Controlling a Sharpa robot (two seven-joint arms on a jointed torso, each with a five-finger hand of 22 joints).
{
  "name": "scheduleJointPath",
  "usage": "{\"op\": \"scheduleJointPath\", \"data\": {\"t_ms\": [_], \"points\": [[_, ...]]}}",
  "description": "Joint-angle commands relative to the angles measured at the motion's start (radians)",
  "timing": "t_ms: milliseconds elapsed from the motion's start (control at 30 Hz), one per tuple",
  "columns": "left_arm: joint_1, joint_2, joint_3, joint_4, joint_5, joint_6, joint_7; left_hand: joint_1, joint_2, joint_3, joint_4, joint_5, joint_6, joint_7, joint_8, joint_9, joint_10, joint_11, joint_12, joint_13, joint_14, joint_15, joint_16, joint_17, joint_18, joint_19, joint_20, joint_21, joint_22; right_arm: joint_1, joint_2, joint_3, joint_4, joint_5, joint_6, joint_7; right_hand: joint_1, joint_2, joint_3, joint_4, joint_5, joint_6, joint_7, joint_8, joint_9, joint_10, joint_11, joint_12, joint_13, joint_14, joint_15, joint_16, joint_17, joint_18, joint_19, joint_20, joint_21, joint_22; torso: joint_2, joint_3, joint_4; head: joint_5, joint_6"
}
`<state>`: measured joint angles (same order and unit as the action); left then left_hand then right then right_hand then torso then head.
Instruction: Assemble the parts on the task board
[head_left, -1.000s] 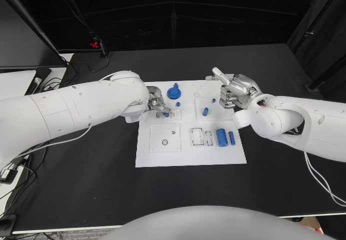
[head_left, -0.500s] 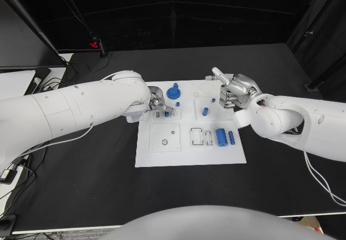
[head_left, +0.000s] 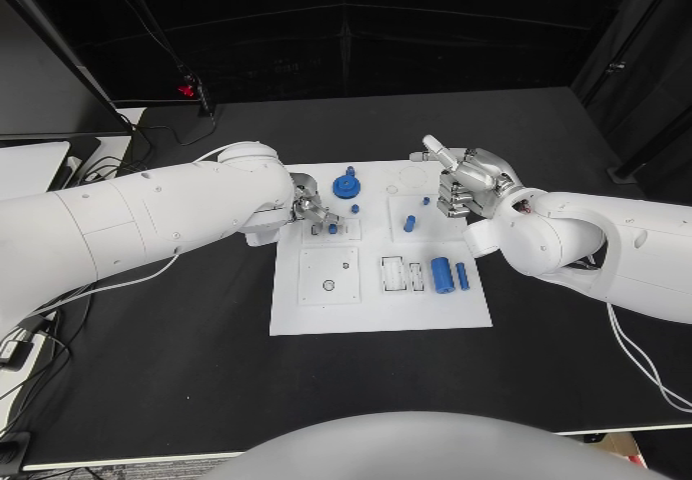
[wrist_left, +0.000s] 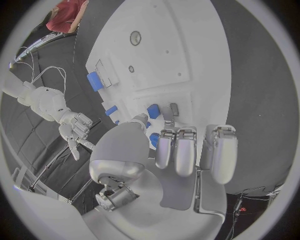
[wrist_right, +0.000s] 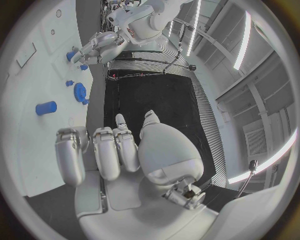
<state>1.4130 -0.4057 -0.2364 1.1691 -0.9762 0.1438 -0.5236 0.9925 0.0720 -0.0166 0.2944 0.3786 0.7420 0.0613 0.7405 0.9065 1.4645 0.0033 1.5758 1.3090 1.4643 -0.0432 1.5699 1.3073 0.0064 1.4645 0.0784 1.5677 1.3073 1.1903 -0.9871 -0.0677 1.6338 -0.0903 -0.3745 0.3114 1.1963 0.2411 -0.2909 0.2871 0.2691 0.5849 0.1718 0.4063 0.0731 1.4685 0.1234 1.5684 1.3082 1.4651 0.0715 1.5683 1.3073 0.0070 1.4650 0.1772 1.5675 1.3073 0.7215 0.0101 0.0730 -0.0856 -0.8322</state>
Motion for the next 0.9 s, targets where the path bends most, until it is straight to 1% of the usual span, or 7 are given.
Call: {"op": "scheduleJointPath", "data": {"t_ms": [33,133,333,500,567,767,900], "points": [[0.001,-0.010,0.000,0.012,-0.020,-0.052,0.012,-0.013,-0.001,-0.012,-0.001,-0.010,0.003,-0.001,0.010,0.011,0.106,-0.001,-0.005,0.262,0.107,0.002,0.001,0.263,-0.006,0.106,-0.001,0.003,0.263,0.001,0.000,0.000,0.002,0.000,0.003,0.003,-0.002,0.009,-0.003,0.003,0.000,-0.006,0.026,0.005,0.001,0.102,0.002,0.002,0.263,0.106,0.000,0.002,0.263,-0.007,0.106,0.005,0.003,0.263,0.000,0.0001,0.0009,0.001,0.004],[0.001,-0.019,0.000,0.021,-0.021,-0.081,0.049,-0.028,-0.001,-0.027,0.000,-0.028,-0.001,-0.001,0.016,0.021,0.106,-0.001,-0.005,0.262,0.107,0.002,0.001,0.263,-0.006,0.106,-0.001,0.003,0.263,0.001,0.000,0.000,0.002,0.000,0.003,0.003,-0.002,0.009,-0.003,0.003,0.000,-0.006,0.026,0.005,0.001,0.102,0.002,0.002,0.263,0.106,0.000,0.002,0.263,-0.007,0.106,0.005,0.003,0.263,0.000,-0.0002,0.0005,0.003,0.008],[0.015,-0.060,0.000,0.065,-0.009,-0.167,0.178,-0.074,-0.002,-0.080,-0.001,-0.107,-0.006,0.000,0.028,0.045,0.106,-0.001,-0.005,0.262,0.107,0.001,0.001,0.263,-0.006,0.106,-0.002,0.003,0.263,0.001,0.001,0.000,0.000,0.000,0.004,0.003,-0.001,0.009,-0.003,0.003,0.000,-0.006,0.026,0.006,0.001,0.102,0.002,0.002,0.263,0.106,0.000,0.002,0.263,-0.007,0.106,0.005,0.003,0.263,-0.001,0.0002,0.0002,0.009,0.016],[0.038,-0.102,0.000,0.089,0.007,-0.165,0.232,-0.118,-0.006,-0.133,-0.002,-0.185,-0.009,0.002,0.020,0.049,0.106,0.001,-0.005,0.262,0.107,0.002,0.001,0.263,-0.006,0.106,-0.001,0.003,0.263,0.000,0.001,0.000,-0.002,0.000,0.004,0.002,-0.001,0.009,-0.003,0.003,0.000,-0.006,0.026,0.006,0.001,0.102,0.002,0.002,0.263,0.106,0.000,0.002,0.263,-0.007,0.106,0.005,0.003,0.263,-0.002,0.0013,0.0000,0.012,0.022],[0.046,-0.117,0.000,0.091,0.014,-0.160,0.246,-0.127,-0.008,-0.148,-0.001,-0.211,-0.011,0.004,0.013,0.047,0.106,0.002,-0.005,0.262,0.107,0.004,0.001,0.263,-0.006,0.106,0.000,0.003,0.263,0.000,0.001,0.000,-0.004,0.000,0.004,0.002,-0.001,0.009,-0.003,0.003,0.000,-0.006,0.026,0.006,0.001,0.102,0.002,0.002,0.263,0.106,0.000,0.002,0.263,-0.007,0.106,0.005,0.003,0.263,-0.001,0.0017,0.0018,0.013,0.026],[0.056,-0.142,0.000,0.059,0.024,-0.119,0.248,-0.094,-0.009,-0.152,-0.004,-0.212,-0.008,0.005,0.002,0.041,0.106,0.004,-0.005,0.262,0.107,0.004,0.001,0.263,-0.006,0.106,0.000,0.003,0.263,-0.001,0.002,0.000,-0.006,0.000,0.004,0.001,-0.001,0.009,-0.003,0.003,0.000,-0.006,0.026,0.006,0.001,0.102,0.002,0.002,0.263,0.106,0.000,0.002,0.263,-0.007,0.106,0.005,0.003,0.263,0.000,-0.0003,0.0007,0.022,0.040],[0.058,-0.141,0.000,0.029,0.026,-0.086,0.243,-0.070,-0.013,-0.154,-0.005,-0.206,-0.006,0.006,-0.006,0.035,0.106,0.005,-0.005,0.262,0.107,0.004,0.001,0.263,-0.006,0.106,0.000,0.003,0.263,-0.002,0.003,0.000,-0.007,0.000,0.006,0.000,-0.001,0.010,-0.002,0.003,0.000,-0.006,0.026,0.007,0.001,0.102,0.002,0.002,0.263,0.106,0.000,0.002,0.263,-0.007,0.106,0.005,0.003,0.263,0.000,-0.0007,0.0004,0.033,0.052]]}}
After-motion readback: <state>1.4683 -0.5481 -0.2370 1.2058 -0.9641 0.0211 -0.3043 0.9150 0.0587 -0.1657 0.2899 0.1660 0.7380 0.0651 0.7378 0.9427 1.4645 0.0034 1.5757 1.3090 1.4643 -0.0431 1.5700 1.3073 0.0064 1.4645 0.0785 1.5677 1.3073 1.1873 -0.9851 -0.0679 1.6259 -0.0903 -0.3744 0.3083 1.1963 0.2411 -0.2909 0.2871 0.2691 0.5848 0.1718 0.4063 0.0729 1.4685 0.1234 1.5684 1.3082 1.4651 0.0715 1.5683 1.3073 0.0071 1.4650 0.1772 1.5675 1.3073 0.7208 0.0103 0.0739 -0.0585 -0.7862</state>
